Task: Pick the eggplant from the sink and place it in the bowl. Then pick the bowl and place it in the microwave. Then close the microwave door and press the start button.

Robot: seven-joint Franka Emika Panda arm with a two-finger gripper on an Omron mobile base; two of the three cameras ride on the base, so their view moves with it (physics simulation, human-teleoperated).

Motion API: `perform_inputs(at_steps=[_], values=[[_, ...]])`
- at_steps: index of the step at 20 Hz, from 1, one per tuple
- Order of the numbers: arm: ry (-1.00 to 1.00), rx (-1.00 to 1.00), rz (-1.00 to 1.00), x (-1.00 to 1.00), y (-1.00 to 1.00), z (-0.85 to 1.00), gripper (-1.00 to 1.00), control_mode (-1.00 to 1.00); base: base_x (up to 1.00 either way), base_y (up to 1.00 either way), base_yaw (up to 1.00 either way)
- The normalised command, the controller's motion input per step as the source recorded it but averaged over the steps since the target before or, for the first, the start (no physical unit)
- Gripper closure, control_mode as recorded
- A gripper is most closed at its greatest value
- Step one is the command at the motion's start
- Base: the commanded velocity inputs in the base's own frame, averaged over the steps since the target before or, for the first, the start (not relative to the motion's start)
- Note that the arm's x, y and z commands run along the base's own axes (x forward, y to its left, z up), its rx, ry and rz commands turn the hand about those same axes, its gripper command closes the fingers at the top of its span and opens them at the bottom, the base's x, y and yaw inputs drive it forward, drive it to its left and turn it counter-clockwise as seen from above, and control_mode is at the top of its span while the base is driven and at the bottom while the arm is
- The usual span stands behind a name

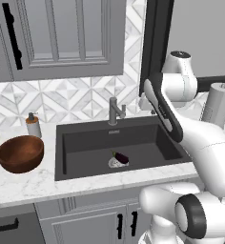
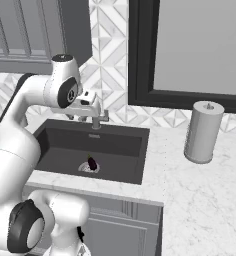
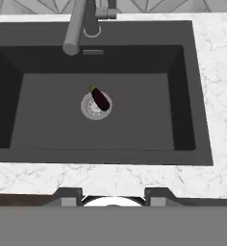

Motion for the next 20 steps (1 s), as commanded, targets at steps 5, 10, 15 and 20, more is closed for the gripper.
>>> perform_inputs(at_steps=[5, 10, 15, 20], values=[[0.00, -0.02, 0.00, -0.23, 0.11, -0.27, -1.00, -1.00, 0.00, 0.00, 0.00], [0.14, -0.12, 0.02, -0.10, 0.37, -1.00, -1.00, -1.00, 0.00, 0.00, 0.00], [0.09, 0.00, 0.04, 0.04, 0.00, -0.78, -1.00, -1.00, 0.00, 0.00, 0.00], [0.02, 0.00, 0.08, 0.32, 0.00, -0.43, -1.00, -1.00, 0.00, 0.00, 0.00]])
